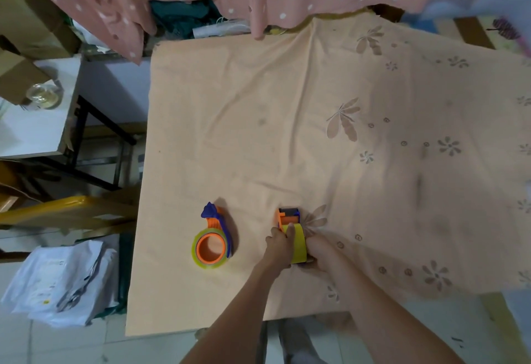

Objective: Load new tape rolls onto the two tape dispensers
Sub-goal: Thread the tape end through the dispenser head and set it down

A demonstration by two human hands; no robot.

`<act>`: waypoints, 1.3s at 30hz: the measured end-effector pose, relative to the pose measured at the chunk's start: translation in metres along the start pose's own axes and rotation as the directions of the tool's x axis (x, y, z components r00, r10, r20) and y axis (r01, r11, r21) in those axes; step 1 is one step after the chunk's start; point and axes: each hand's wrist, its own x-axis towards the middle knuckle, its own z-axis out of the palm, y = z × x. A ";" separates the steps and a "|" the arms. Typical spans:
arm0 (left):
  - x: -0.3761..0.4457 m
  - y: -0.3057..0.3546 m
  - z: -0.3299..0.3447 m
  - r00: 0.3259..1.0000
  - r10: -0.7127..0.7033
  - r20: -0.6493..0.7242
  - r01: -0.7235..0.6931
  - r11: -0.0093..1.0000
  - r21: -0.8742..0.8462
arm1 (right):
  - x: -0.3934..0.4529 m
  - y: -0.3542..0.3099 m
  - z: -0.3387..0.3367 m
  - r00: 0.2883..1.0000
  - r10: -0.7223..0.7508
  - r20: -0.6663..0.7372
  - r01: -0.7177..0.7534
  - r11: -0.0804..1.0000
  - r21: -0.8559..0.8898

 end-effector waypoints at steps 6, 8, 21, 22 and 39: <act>0.001 -0.003 -0.004 1.000 -0.001 -0.005 0.001 1.000 0.007 | -0.001 0.013 -0.016 0.997 -0.059 0.043 0.059 0.998 -0.012; 0.002 -0.003 -0.004 1.000 0.003 -0.005 -0.003 1.000 -0.006 | -0.003 0.016 -0.020 0.990 -0.095 0.108 0.095 0.995 0.012; 0.002 -0.009 0.006 0.998 0.062 -0.031 -0.046 0.926 0.375 | -0.003 0.018 -0.011 0.978 -0.202 0.054 0.203 0.979 -0.018; 0.001 -0.010 0.007 0.998 0.048 -0.049 -0.030 0.948 0.316 | -0.004 0.020 -0.011 0.978 -0.200 0.053 0.202 0.979 -0.027; 0.008 -0.028 0.011 0.990 0.110 -0.085 -0.097 0.985 0.144 | -0.014 0.019 -0.005 0.954 -0.293 -0.058 0.252 0.892 -0.374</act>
